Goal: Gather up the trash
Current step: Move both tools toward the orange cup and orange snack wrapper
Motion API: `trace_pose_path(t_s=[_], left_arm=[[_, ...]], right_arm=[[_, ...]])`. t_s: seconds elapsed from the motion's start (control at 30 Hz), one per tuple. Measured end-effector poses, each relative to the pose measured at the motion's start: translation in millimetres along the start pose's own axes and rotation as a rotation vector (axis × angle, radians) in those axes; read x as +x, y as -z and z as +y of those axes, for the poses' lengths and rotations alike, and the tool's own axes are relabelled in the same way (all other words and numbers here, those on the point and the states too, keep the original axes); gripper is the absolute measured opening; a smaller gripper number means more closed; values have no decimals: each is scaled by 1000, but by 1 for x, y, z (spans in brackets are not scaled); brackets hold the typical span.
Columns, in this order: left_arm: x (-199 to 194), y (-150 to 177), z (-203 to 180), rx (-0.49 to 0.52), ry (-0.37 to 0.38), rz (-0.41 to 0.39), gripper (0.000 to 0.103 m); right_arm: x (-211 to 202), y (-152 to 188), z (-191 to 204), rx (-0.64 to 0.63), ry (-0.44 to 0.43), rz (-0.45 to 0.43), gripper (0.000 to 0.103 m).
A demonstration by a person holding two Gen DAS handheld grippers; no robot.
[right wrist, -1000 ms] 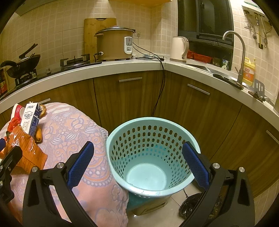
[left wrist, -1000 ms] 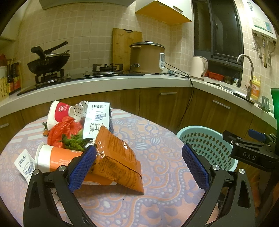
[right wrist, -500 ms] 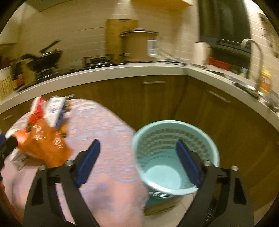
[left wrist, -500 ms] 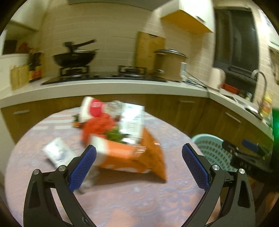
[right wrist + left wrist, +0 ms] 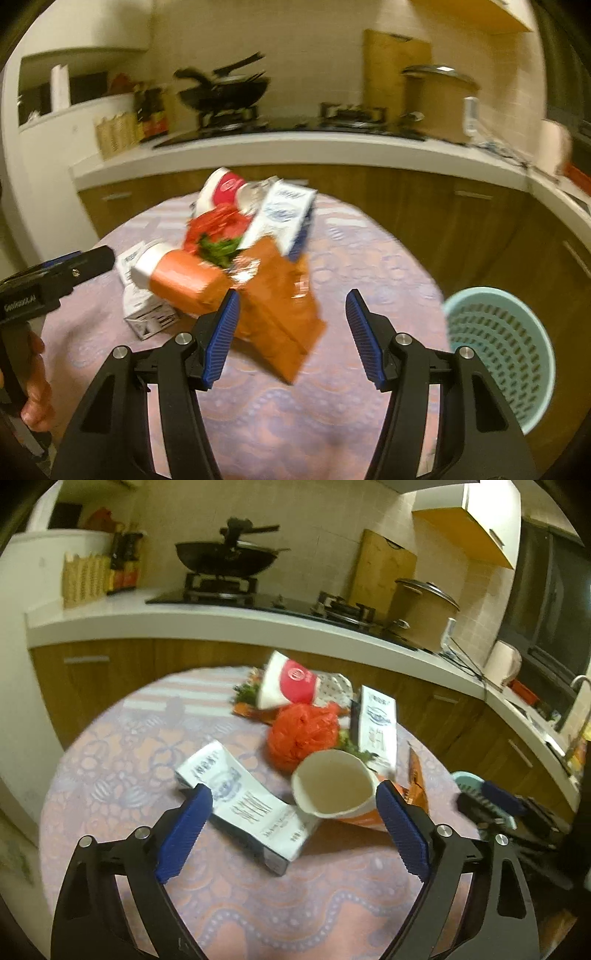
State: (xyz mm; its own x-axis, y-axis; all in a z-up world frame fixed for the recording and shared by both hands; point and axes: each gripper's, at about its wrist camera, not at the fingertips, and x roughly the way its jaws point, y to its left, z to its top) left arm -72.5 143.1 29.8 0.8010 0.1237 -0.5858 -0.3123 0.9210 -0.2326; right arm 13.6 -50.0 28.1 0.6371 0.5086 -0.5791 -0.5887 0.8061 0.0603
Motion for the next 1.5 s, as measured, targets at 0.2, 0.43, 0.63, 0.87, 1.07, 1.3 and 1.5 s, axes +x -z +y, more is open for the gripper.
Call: trace_pose_path(t_s=[0.2,0.43,0.63,0.87,1.07,1.3,1.5], left_arm=[[14,-8,-14,14,125,55,83],[47,-10,-33,49,204,123,68],[60,1,-45,80,235,175,45],[40,27,-54,110,225,218,32],[20,53,-58,113,210,264,44],[-15,84,-49,155,189,301,55],[-23,61,-38,168,144,219,77]], right_arm=[[25,6,12,-47,-52,64,56],[45,13,-3,-36,-57,125,33],[42,25,-17,-56,-60,152,30],[28,41,-39,-88,-9,179,30],[24,48,-61,-50,16,196,30],[23,49,-54,-44,-30,190,30],[24,46,-41,-52,-56,182,30]])
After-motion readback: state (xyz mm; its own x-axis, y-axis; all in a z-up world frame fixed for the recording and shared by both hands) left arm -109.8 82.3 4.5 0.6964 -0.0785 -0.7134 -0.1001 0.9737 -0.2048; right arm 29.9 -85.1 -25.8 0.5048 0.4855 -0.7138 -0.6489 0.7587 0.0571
